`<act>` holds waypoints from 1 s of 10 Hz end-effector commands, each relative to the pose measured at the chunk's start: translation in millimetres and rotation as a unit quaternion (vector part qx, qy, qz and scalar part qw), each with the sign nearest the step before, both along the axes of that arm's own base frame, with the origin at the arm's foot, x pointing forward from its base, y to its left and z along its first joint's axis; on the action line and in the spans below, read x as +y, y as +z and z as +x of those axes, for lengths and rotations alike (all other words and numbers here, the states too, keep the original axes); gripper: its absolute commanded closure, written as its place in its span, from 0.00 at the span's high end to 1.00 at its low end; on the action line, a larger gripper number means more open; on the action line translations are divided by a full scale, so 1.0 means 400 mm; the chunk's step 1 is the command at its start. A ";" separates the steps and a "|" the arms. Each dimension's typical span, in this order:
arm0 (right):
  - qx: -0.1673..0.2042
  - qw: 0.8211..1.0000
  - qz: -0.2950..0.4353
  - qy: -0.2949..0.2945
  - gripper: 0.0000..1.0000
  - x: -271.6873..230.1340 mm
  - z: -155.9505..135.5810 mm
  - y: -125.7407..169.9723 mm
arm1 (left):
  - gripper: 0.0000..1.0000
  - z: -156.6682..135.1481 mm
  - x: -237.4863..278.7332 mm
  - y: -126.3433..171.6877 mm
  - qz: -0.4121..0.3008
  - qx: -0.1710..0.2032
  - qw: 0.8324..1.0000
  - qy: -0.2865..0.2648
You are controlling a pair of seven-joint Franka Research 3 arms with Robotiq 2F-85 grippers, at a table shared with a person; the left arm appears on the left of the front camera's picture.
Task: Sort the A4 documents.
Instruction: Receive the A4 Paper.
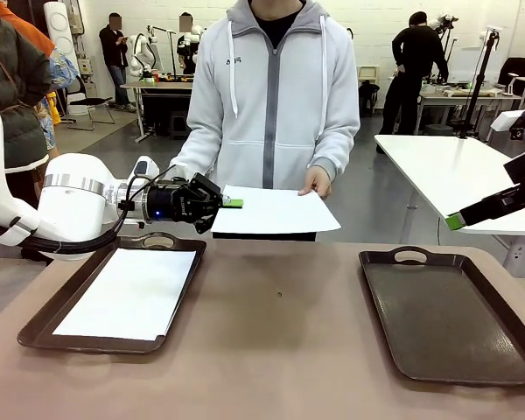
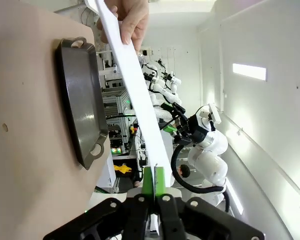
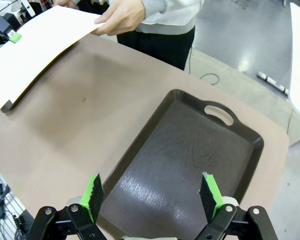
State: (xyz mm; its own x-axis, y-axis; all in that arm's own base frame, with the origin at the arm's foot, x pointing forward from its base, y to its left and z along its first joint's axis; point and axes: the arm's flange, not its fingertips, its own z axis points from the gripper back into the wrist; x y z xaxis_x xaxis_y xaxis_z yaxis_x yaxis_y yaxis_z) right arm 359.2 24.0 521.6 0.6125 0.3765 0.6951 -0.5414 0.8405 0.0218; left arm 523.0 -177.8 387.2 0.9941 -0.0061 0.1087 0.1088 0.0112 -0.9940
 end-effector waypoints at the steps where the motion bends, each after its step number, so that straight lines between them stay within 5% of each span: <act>1: 0.001 1.000 0.002 0.002 1.00 0.000 0.002 -0.003 | 0.00 -0.010 0.004 0.000 0.006 -0.013 1.000 0.006; 10: 0.001 1.000 0.002 0.002 1.00 0.000 0.002 -0.003 | 0.00 0.000 0.000 0.000 0.001 -0.002 1.000 0.000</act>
